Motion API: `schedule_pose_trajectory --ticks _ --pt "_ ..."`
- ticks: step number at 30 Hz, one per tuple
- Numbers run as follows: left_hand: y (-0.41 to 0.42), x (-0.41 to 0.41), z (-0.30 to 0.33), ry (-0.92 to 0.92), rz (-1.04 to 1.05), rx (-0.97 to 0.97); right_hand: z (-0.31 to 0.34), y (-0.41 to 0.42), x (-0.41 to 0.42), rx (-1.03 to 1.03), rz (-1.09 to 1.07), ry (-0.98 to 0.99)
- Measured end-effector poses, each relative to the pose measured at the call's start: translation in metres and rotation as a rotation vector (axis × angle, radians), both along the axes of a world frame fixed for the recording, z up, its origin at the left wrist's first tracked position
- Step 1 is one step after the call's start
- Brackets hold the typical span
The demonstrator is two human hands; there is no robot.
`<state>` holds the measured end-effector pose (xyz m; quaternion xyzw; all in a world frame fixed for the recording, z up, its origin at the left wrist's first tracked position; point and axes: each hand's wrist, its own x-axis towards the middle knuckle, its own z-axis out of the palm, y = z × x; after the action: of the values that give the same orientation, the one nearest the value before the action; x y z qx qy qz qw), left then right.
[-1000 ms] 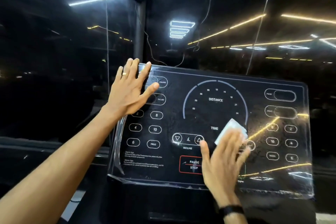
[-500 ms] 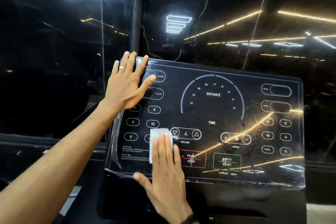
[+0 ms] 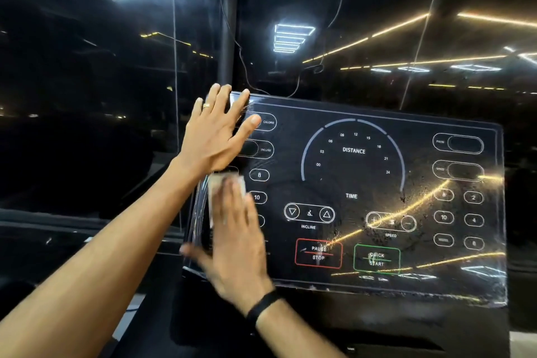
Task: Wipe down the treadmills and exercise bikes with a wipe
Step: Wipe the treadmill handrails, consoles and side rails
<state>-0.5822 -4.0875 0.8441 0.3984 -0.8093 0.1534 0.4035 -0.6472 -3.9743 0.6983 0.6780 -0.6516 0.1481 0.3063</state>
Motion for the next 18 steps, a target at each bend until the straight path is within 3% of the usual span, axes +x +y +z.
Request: schedule_pose_trajectory --ticks 2,5,10,14,18 --pt "-0.002 0.003 0.002 -0.015 0.016 -0.019 -0.035 0.018 0.003 0.021 0.073 -0.011" --pt "-0.003 0.005 0.002 -0.015 0.012 -0.015 -0.066 0.044 -0.023 -0.002 0.002 -0.049" --pt "0.001 -0.004 -0.001 0.012 0.0 0.023 -0.01 0.02 -0.044 -0.132 -0.175 -0.206" --pt "-0.004 0.0 0.0 0.015 -0.002 -0.011 0.031 -0.014 -0.006 -0.035 -0.113 -0.059" --pt "-0.007 -0.003 -0.005 0.015 0.039 -0.037 -0.021 -0.001 0.027 0.037 0.036 0.001"
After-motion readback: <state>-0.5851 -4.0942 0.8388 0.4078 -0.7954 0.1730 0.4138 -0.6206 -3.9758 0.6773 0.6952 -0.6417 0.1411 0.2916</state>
